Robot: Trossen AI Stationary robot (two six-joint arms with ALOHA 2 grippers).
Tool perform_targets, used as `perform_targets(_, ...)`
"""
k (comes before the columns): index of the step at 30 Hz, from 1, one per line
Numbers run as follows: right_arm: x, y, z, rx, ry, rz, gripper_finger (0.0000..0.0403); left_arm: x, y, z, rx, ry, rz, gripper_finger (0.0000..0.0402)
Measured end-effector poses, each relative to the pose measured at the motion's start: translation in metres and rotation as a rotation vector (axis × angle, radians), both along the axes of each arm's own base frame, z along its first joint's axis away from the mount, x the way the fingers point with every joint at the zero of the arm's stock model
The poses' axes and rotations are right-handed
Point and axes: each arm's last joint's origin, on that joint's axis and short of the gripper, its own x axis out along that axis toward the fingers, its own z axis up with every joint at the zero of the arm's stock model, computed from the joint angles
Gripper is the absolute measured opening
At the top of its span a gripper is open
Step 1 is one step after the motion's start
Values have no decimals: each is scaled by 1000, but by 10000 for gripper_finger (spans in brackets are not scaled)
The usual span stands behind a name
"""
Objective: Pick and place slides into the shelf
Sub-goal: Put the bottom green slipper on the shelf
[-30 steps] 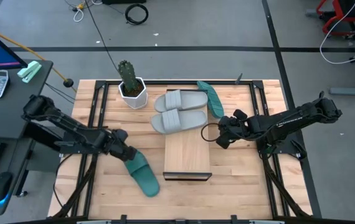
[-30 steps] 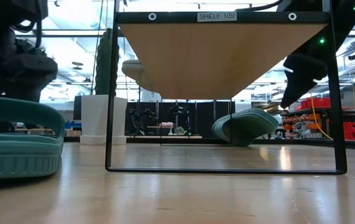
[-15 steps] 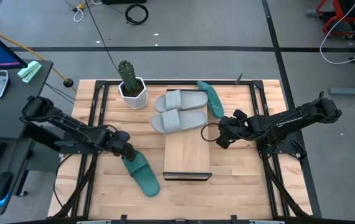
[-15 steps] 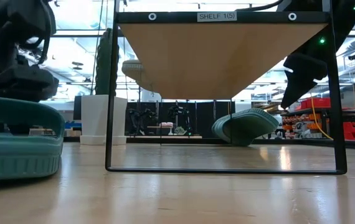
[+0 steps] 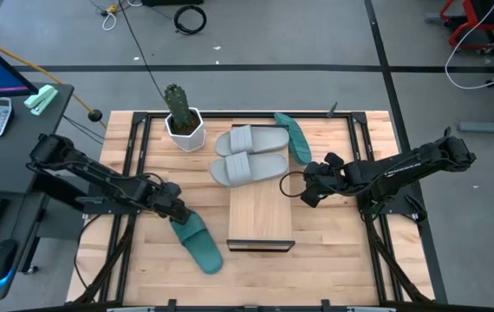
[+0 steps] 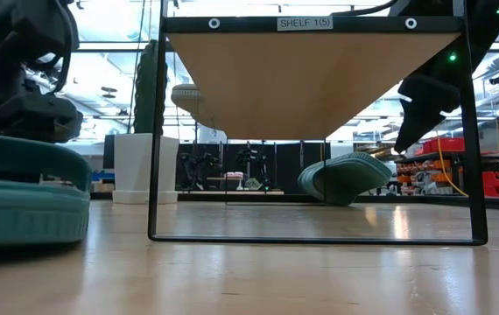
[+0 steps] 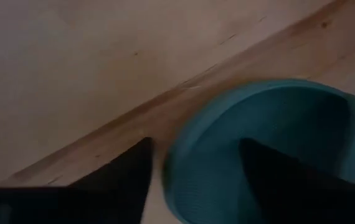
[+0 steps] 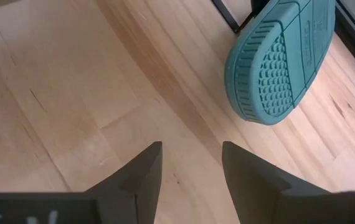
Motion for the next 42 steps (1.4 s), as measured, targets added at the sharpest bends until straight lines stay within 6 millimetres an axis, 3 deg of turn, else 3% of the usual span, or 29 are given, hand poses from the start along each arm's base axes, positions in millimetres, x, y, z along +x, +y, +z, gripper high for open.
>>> perform_targets(11,0,0,0,0,0,0,162,7,-3,3,-33,-79,-5,44)
perform_targets(16,0,0,0,-1,0,0,154,8,-4,5,-60,-94,-12,40)
perform_targets(20,0,0,0,-1,0,0,149,8,-4,19,-85,-153,-41,40)
perform_targets(23,0,0,0,-1,0,0,146,8,-4,41,-92,-203,-67,43)
perform_targets(33,0,0,0,-4,0,-1,145,-15,6,133,41,-109,-163,38)
perform_targets(42,-2,0,4,5,-19,1,143,-29,17,228,221,-319,-116,38)
